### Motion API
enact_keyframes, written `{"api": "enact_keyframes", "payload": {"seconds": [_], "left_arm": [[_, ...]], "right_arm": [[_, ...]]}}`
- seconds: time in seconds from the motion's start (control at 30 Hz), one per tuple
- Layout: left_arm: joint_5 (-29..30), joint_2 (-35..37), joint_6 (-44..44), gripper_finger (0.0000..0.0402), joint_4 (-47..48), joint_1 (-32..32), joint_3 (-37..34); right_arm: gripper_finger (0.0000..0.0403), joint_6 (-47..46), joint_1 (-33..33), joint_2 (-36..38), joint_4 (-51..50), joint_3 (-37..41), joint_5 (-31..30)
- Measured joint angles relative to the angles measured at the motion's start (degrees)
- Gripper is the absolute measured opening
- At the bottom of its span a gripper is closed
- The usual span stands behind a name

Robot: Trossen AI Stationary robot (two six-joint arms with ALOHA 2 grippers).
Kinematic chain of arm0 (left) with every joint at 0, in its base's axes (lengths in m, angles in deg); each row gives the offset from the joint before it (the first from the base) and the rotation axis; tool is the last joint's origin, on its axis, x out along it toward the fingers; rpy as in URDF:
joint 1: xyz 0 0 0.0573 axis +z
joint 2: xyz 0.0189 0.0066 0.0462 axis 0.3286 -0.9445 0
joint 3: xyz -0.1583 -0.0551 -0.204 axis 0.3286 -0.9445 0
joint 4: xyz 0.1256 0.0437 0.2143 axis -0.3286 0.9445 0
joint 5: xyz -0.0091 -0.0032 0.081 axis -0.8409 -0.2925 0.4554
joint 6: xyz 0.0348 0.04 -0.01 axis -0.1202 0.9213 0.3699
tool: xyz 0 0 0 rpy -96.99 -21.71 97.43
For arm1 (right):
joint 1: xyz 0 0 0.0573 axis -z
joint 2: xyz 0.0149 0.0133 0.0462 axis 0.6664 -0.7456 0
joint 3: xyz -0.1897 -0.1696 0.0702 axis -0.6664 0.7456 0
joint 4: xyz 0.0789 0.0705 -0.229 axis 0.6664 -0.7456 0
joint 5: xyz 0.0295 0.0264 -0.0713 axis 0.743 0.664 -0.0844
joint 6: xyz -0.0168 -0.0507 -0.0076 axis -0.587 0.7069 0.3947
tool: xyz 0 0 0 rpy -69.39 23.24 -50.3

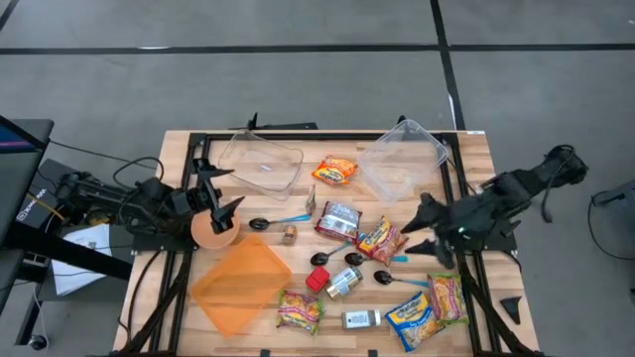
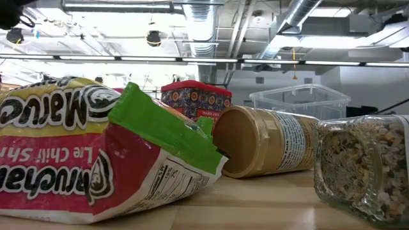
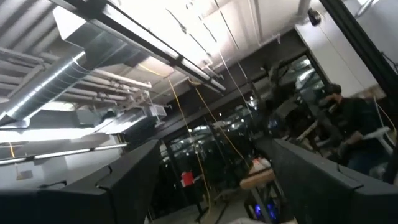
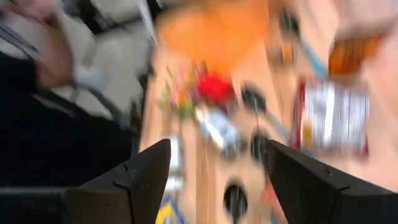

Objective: Pick & Place Food Item
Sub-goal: Put the green noodle pack into the right transparent bin

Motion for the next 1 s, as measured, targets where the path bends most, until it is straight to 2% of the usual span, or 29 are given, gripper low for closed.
{"api": "enact_keyframes", "payload": {"seconds": [0.1, 0.23, 0.43, 0.67, 0.87, 1.0], "left_arm": [[0.0, 0.0, 0.0, 0.0298, 3.1, 0.0, 0.0], [-1.0, 0.1, 1.0, 0.0298, 3.0, 0.0, -0.1], [-9.8, 0.3, 1.0, 0.0298, 1.0, 0.0, -0.1], [-15.8, 0.3, -2.5, 0.0298, 1.2, -0.1, -0.1], [-17.8, -0.4, -5.0, 0.0298, 1.6, -1.5, -0.1], [-17.9, -1.1, -4.7, 0.0298, 1.6, -3.3, -0.1]], "right_arm": [[0.0255, -8.6, -1.6, -7.1, -8.2, -5.2, 1.7], [0.0255, -21.7, -4.6, -14.3, -12.2, -8.0, 6.6], [0.0255, -40.8, -11.9, -22.4, -12.3, -8.3, 12.0], [0.0255, -59.7, -21.5, -30.8, -12.5, -8.3, 15.1], [0.0255, -73.8, -29.4, -37.5, -12.6, -8.3, 19.4], [0.0255, -79.3, -33.1, -40.9, -12.7, -8.3, 22.1]]}}
